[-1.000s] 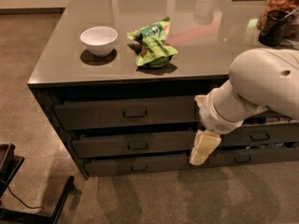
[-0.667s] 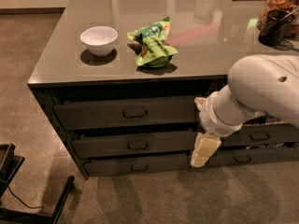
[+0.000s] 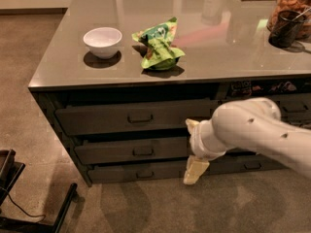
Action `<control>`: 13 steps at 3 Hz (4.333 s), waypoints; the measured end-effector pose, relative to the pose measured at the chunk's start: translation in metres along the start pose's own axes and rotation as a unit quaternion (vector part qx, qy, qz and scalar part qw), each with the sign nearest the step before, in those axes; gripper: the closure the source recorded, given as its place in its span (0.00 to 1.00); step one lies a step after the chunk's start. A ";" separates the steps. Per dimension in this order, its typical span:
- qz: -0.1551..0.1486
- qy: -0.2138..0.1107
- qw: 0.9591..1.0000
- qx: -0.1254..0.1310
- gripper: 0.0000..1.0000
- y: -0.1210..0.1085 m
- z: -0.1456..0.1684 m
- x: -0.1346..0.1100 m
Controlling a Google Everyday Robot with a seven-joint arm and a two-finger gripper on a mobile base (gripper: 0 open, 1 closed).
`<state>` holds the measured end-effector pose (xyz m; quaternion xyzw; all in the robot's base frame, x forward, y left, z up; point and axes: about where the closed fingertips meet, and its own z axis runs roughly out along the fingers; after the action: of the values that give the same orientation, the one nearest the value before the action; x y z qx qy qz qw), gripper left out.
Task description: Open middle drawer
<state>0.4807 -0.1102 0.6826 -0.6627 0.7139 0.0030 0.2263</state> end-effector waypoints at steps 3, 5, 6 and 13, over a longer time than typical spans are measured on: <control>-0.017 -0.021 0.999 0.026 0.00 -0.009 0.064 -0.010; -0.031 -0.005 0.999 0.009 0.00 0.008 0.102 0.001; -0.029 -0.025 0.999 0.008 0.00 0.001 0.171 0.015; -0.004 -0.055 0.998 0.030 0.00 -0.039 0.249 0.033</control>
Offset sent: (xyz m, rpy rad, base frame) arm 0.0182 0.0199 -0.0439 0.0166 -0.0312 0.0195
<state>0.5962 -0.0700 0.4595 -0.6569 0.6978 0.0167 0.2852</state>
